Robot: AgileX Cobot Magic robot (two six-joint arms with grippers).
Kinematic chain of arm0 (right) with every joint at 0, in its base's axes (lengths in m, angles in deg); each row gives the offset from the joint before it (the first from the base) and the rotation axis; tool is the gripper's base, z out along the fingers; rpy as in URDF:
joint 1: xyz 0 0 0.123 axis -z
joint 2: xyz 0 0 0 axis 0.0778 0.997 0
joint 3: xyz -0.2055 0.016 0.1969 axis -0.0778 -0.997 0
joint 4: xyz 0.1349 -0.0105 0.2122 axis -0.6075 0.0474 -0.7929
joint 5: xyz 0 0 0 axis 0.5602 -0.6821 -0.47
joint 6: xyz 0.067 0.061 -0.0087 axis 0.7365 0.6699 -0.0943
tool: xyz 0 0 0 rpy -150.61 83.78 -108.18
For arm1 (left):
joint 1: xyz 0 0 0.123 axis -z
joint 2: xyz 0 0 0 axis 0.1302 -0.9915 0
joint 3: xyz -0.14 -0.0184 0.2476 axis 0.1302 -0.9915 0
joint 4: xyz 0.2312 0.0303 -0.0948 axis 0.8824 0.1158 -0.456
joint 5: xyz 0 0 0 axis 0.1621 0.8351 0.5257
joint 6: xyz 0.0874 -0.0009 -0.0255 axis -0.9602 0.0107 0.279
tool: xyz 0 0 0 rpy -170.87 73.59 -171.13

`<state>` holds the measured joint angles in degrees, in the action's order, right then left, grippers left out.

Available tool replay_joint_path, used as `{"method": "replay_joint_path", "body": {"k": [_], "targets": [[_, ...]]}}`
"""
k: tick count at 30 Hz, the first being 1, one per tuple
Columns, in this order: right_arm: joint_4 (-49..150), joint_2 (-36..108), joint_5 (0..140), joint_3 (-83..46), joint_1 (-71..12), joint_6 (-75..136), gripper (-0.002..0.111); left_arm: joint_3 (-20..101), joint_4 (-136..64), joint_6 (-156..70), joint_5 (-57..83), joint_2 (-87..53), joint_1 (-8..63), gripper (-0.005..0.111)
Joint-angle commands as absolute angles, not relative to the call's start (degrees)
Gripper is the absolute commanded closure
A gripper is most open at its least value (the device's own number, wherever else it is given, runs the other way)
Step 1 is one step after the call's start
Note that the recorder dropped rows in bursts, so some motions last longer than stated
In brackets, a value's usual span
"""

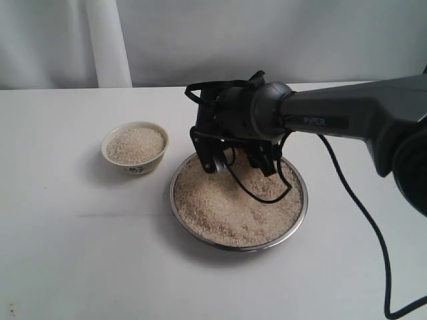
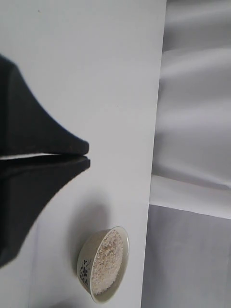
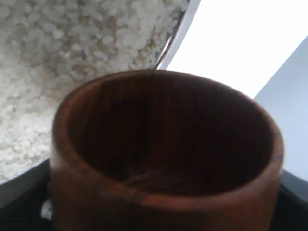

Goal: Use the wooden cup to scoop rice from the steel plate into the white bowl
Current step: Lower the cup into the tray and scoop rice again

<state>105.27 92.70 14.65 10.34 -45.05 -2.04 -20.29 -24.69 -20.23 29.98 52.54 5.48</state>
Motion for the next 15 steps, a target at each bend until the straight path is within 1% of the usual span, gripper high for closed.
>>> {"method": "replay_joint_path", "body": {"k": [1,5,10,15], "targets": [[108.5,93.8,16.1,10.7,-45.1,-3.2,0.108,-20.4,-25.0,-20.0,29.6,52.5,5.7,0.107],[110.8,96.4,13.9,10.7,-45.2,-2.5,0.108,-20.4,-25.0,-20.1,29.6,52.5,5.7,0.107],[113.0,96.4,15.5,10.7,-45.6,-3.4,0.108,-20.4,-25.0,-20.1,29.6,52.5,5.7,0.107],[108.3,96.4,15.5,10.7,-45.9,-7.8,0.108,-20.4,-25.0,-20.0,29.6,52.5,5.7,0.107]]}}
